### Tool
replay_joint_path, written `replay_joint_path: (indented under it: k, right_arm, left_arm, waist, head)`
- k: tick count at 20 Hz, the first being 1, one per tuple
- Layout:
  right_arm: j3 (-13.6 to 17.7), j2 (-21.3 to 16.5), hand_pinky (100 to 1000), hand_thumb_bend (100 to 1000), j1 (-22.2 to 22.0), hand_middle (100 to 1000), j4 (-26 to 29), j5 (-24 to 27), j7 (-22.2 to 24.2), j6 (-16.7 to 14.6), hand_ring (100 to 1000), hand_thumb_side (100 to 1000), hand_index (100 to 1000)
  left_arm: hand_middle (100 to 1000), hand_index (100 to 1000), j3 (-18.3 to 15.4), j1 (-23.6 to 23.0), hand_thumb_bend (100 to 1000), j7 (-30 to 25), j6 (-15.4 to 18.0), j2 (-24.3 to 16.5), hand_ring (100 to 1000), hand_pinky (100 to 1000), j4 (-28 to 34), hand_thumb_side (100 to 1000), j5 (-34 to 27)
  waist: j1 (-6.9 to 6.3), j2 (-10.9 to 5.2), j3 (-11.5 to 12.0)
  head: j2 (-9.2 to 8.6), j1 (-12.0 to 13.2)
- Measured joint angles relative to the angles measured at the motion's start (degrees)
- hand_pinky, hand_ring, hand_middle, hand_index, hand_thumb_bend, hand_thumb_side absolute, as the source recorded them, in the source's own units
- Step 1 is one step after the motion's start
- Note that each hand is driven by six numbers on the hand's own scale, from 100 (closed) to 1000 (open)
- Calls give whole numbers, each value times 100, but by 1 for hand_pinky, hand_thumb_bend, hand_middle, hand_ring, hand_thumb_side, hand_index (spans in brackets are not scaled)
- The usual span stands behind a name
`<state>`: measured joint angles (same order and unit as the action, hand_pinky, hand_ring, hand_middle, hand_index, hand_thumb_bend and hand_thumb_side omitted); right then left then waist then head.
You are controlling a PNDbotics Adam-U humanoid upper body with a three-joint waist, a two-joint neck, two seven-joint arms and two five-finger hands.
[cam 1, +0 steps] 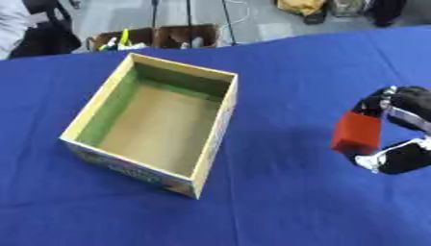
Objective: Pick up objects on the table and place them in the box.
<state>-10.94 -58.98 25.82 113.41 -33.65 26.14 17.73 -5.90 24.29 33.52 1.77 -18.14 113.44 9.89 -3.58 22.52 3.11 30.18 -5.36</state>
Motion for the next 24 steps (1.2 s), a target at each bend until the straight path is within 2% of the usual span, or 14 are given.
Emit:
replay_joint_path:
  k: [9, 17, 24]
  right_arm:
    - [-22, 236, 610, 100, 992, 376, 4, 39, -1, 33, 643, 439, 498]
    - [-181, 628, 618, 100, 1922, 362, -16, -29, 419, 270, 637, 452, 487]
    - [-401, 1309, 621, 100, 2764, 360, -708, -224, 719, 328, 634, 442, 488]
  left_arm:
    - [755, 842, 2, 0, 100, -2, 3, -1, 790, 693, 0, 944, 2]
    - [759, 844, 4, 5, 100, -27, 28, -4, 792, 696, 0, 944, 111]
    - [759, 844, 41, 51, 100, -49, 48, -4, 792, 696, 0, 942, 447]
  waist:
    - [217, -88, 101]
    - [405, -191, 252]
    - [456, -206, 418]
  head:
    - [-10, 47]
    - [5, 27]
    - [75, 29]
